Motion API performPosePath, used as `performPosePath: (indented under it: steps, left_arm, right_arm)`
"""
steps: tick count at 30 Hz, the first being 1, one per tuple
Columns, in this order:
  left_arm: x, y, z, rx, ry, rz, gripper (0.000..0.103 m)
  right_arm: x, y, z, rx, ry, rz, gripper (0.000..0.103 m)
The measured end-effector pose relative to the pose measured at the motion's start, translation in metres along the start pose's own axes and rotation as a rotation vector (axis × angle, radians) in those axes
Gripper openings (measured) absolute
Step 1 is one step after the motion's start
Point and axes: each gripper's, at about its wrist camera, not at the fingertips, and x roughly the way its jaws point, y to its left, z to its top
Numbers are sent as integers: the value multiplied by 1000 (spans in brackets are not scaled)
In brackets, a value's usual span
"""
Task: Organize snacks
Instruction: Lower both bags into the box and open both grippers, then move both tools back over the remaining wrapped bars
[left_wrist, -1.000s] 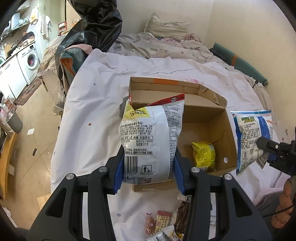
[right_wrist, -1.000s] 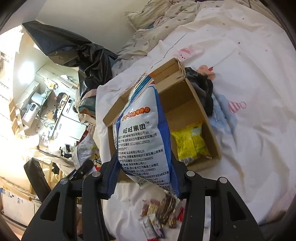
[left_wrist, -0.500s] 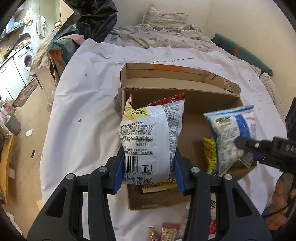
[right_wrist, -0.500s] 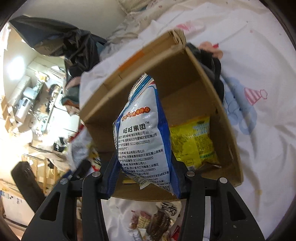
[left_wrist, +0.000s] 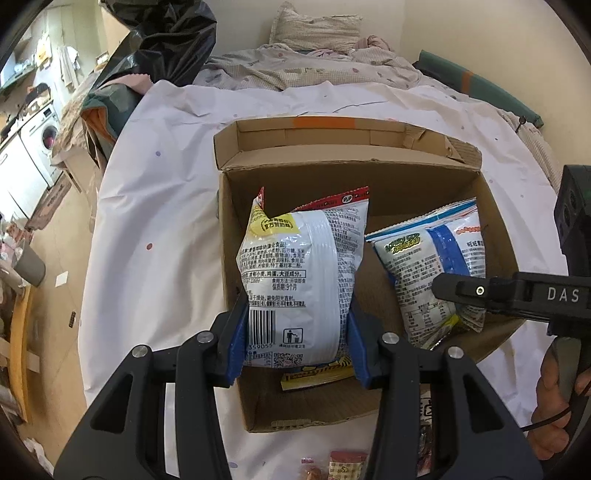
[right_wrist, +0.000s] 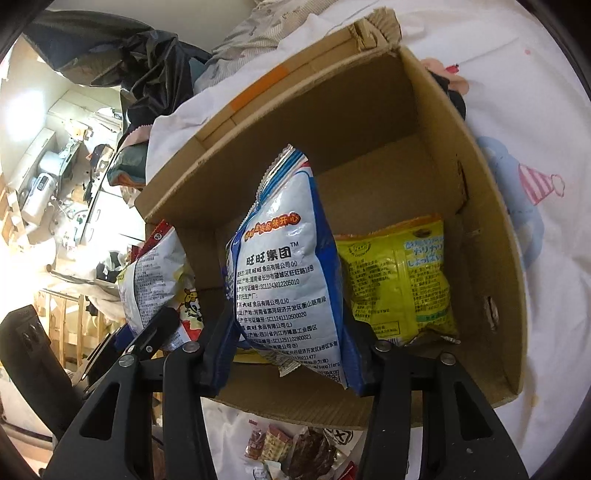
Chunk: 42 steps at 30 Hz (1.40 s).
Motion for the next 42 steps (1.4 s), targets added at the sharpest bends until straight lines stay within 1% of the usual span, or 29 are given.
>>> performPosePath:
  steps: [4,9,11,13,14,15,16,17,18,19,21,24,28,39,42]
  left_arm:
    - [0,-6,-1,19,-7,-3,43]
    - [-2,-11,-4,40,-16,-10,43]
    - [-3,-12,-4,48,-17,-7,43]
    - [-3,-12,-4,48,-12,-6,43]
    - [-3,-11,-4,44,-7,-10,44]
    - [-4,-11,-4,41,-4,-16,48]
    - [-5,-11,-4,38,-3,-25,58]
    - [-7,-11,-5,38,-8,-28,63]
    - [-10,-11,-6,39,-22,-25,72]
    - [-12,-12,-6,43,-40,-16,80]
    - [-16,-13,-6,54,-58,-12,85]
    - [-20,-12,-7,55,-65,-11,85]
    - [-24,-6,-10,31,-63,-17,85]
    - [-42,-1,-18,35,-97,0,85]
    - [-46,2,-21,20,-98,-2,85]
  right_arm:
    - [8,3,1,-21,25,-28,53]
    - [13,9,0,-31,47,-16,54]
    - [13,13,1,-46,42,-20,59]
    - [12,14,1,-51,35,-20,74]
    - [11,14,1,-49,24,-24,77]
    - [10,15,1,-48,16,-32,80]
    - [9,15,3,-46,7,-47,80]
    - [8,16,4,-42,2,-52,80]
    - [5,17,5,-38,-6,-52,80]
    - [2,17,5,-40,-16,-56,80]
    - [-3,22,6,-59,-43,-82,81]
    - [-10,25,5,-82,-67,-101,82]
    - [-14,25,2,-99,-73,-118,82]
    - [-32,25,-5,-98,-98,-124,82]
    - [-39,25,-9,-100,-104,-128,82]
